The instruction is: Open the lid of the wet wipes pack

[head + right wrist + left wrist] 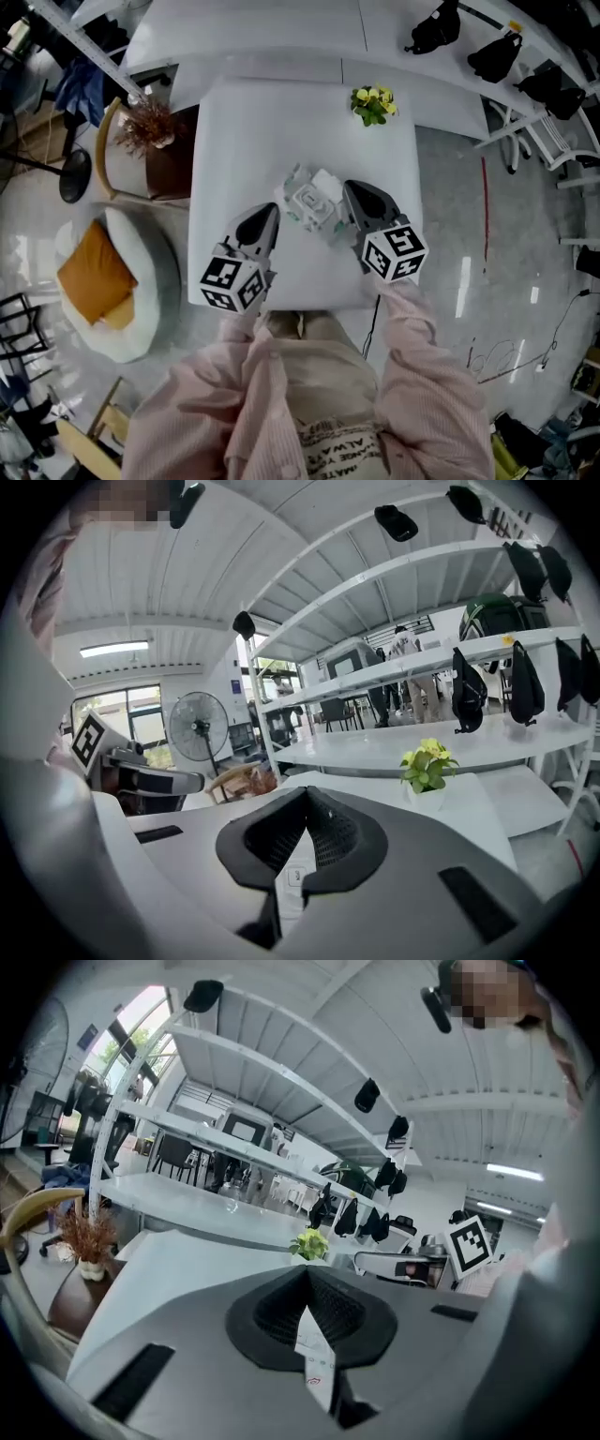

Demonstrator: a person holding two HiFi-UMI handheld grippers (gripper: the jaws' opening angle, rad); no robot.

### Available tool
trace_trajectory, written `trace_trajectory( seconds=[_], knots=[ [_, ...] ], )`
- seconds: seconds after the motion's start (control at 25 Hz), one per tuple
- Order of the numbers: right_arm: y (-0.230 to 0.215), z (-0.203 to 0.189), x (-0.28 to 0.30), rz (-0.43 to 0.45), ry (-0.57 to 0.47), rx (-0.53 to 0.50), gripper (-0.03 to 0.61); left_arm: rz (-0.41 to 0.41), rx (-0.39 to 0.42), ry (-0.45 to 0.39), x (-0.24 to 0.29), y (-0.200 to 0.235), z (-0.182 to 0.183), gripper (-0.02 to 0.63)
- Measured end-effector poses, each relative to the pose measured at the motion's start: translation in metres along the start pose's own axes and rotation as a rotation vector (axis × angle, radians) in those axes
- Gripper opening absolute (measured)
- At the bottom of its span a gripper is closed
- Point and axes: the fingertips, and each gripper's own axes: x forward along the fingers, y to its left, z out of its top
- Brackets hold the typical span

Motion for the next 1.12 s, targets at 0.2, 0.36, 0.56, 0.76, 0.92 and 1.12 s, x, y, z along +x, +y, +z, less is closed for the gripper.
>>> trace_trajectory(
  seconds=[0.2,0.36,0.56,0.76,0.92,1.12],
  knots=[
    [0.009,0.031,-0.017,0.002,-0.051,-0.006,0.0,-0.006,0.032,-0.036,-0.014,-0.008,0.025,0.0],
    [0.022,0.052,-0.03,0.003,-0.111,0.006,0.0,-0.005,0.067,-0.073,-0.028,-0.014,0.044,0.0],
    [0.037,0.073,-0.047,0.013,-0.165,0.001,0.0,0.016,0.087,-0.126,-0.045,-0.02,0.067,0.0],
    [0.046,0.087,-0.062,0.017,-0.208,0.002,0.0,0.048,0.131,-0.177,-0.061,-0.02,0.087,0.0],
    [0.052,0.092,-0.069,0.031,-0.22,-0.023,0.0,0.079,0.155,-0.214,-0.073,-0.019,0.099,0.0],
    [0.057,0.099,-0.075,0.038,-0.232,-0.044,0.0,0.113,0.153,-0.25,-0.087,-0.015,0.108,0.0]
  ],
)
